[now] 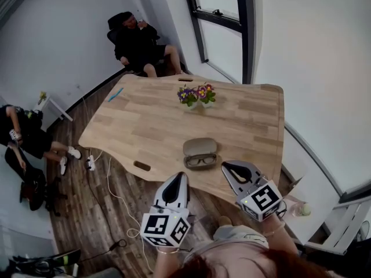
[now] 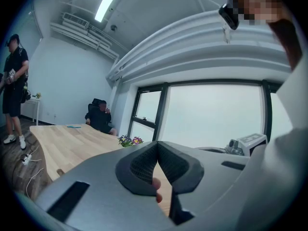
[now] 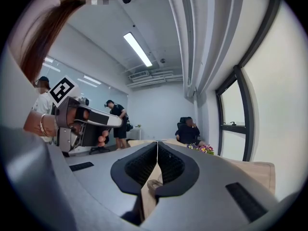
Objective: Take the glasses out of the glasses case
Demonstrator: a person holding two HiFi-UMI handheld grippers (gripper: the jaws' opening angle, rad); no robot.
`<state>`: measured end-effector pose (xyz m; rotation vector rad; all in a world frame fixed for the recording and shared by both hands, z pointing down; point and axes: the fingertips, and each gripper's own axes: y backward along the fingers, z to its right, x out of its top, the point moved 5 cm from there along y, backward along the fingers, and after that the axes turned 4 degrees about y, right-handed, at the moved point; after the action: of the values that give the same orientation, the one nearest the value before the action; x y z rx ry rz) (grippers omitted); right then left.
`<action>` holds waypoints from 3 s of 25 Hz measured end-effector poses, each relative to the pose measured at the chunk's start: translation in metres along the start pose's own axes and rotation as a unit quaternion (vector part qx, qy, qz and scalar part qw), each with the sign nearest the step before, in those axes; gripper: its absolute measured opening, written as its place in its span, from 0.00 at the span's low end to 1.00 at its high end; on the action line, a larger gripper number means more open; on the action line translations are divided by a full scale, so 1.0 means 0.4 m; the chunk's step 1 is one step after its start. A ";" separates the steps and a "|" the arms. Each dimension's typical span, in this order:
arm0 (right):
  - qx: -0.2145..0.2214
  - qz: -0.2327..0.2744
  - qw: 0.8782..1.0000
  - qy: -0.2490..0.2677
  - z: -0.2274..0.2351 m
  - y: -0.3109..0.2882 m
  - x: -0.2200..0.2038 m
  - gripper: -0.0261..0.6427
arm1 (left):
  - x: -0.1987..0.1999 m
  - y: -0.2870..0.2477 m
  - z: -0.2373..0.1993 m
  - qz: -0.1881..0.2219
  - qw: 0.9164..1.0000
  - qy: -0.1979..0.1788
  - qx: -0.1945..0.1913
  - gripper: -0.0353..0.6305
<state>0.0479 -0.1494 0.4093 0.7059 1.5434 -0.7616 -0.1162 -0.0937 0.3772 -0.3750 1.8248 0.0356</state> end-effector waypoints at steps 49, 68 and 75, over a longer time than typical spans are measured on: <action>0.185 -0.293 0.928 0.136 0.047 -0.471 -0.452 0.11 | 0.041 -0.282 -0.337 -0.048 0.999 0.007 -0.022 0.06; 0.248 -0.380 0.873 0.177 0.037 -0.539 -0.578 0.12 | 0.035 -0.308 -0.395 -0.059 0.998 0.012 -0.019 0.06; 0.265 -0.380 0.868 0.180 0.040 -0.541 -0.572 0.07 | 0.039 -0.310 -0.404 -0.056 0.998 0.017 -0.013 0.06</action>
<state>-0.0922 -0.2949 0.6514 0.6404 2.0007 -1.7767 -0.2370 -0.2498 0.4301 -0.4987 1.8347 -0.0250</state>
